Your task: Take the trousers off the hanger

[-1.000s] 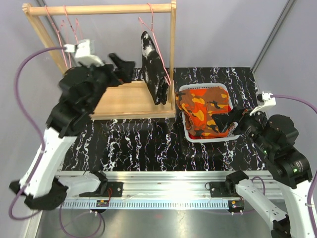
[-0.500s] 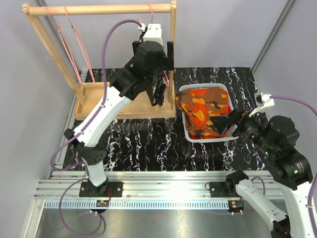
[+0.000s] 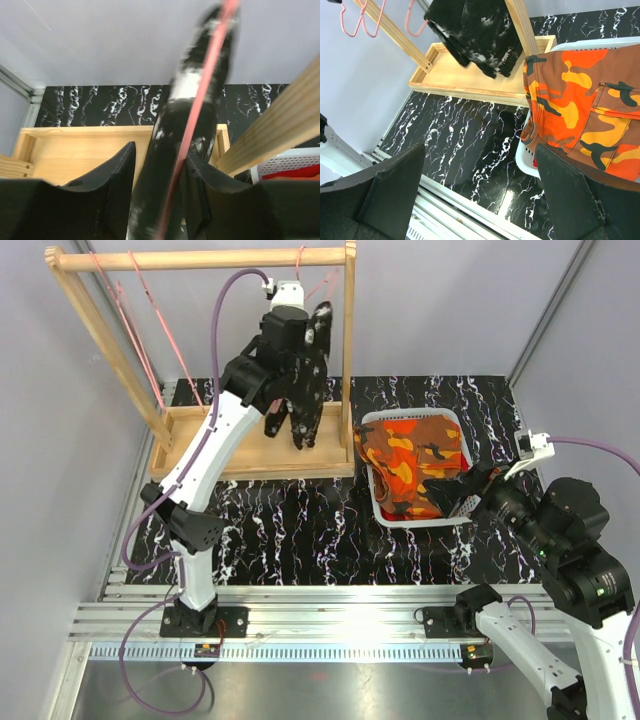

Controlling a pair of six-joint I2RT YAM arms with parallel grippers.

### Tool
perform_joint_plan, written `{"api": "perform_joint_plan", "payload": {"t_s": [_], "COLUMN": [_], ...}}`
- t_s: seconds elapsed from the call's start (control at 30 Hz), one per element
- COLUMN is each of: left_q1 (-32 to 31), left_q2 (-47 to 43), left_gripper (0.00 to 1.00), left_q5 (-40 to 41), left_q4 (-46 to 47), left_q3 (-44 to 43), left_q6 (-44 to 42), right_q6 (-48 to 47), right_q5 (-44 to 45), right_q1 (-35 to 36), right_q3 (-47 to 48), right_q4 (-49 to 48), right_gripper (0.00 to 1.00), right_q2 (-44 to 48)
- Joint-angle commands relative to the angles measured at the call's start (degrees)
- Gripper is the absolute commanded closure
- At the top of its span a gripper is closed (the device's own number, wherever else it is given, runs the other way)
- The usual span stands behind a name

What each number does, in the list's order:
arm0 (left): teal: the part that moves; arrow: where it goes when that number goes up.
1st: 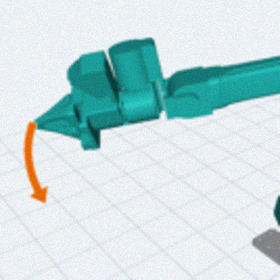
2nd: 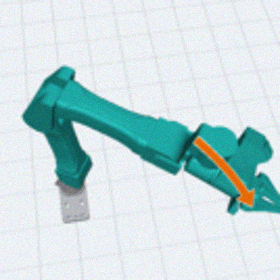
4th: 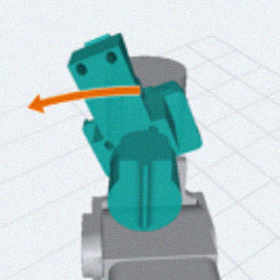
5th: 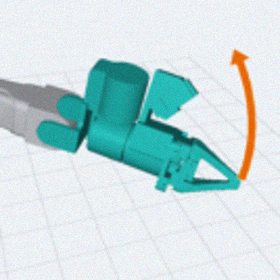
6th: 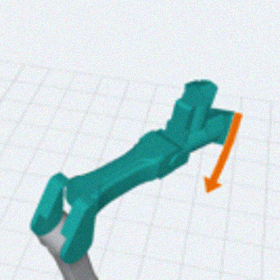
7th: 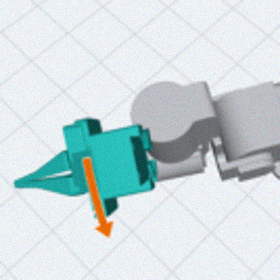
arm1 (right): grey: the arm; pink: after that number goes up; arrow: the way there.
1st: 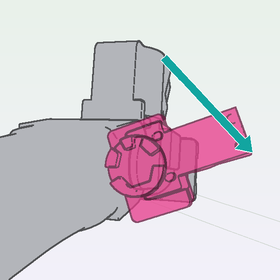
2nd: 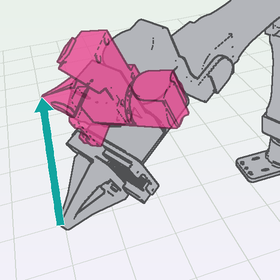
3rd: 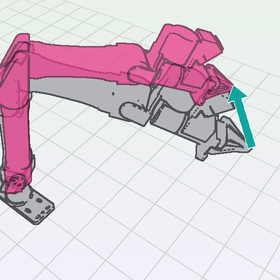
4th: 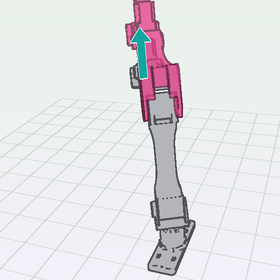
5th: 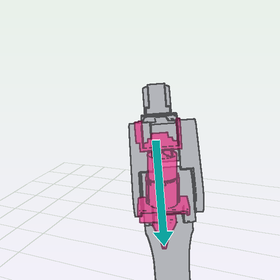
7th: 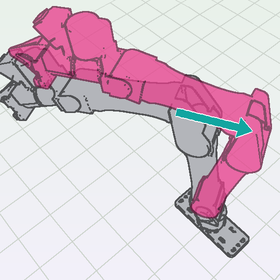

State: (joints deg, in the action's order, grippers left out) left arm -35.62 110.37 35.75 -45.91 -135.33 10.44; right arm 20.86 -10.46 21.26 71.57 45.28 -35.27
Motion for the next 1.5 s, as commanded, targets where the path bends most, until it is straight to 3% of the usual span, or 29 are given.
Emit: {"api": "perform_joint_plan", "payload": {"t_s": [0.0,0.13,0.47,0.93,1.27,1.4,1.47], "left_q1": [3.26,5.73,6.87,11.62,12.50,12.50,12.50], "left_q2": [-2.17,-2.08,-7.79,-13.42,-17.63,-24.82,-27.82], "left_gripper": [0.70,1.00,1.00,1.00,1.00,1.00,1.00], "left_q5": [-8.48,-11.40,-12.63,-22.73,-24.50,-24.58,-25.63], "left_q4": [1.35,0.65,2.84,0.21,-2.16,-1.47,1.69], "left_q3": [0.42,1.38,4.64,-4.86,-3.03,4.70,10.66], "left_q6": [1.60,3.36,1.96,-0.68,1.60,5.98,7.14], "right_q6": [0.67,0.41,-0.47,-0.82,-4.67,-12.93,-19.76], "right_q5": [-2.20,-2.20,-3.16,-8.96,-17.22,-9.52,0.11], "right_q1": [-0.25,-0.16,-0.16,-0.16,0.27,7.55,16.60], "right_q3": [0.59,0.94,0.50,-2.48,-2.67,1.89,5.50], "right_q4": [-2.12,-1.77,-2.91,-11.25,-20.75,-19.80,-18.65], "right_gripper": [0.01,0.01,0.01,0.01,0.01,0.01,0.01], "right_q2": [-0.51,-0.68,-0.86,-3.93,-16.65,-23.34,-27.82]}}
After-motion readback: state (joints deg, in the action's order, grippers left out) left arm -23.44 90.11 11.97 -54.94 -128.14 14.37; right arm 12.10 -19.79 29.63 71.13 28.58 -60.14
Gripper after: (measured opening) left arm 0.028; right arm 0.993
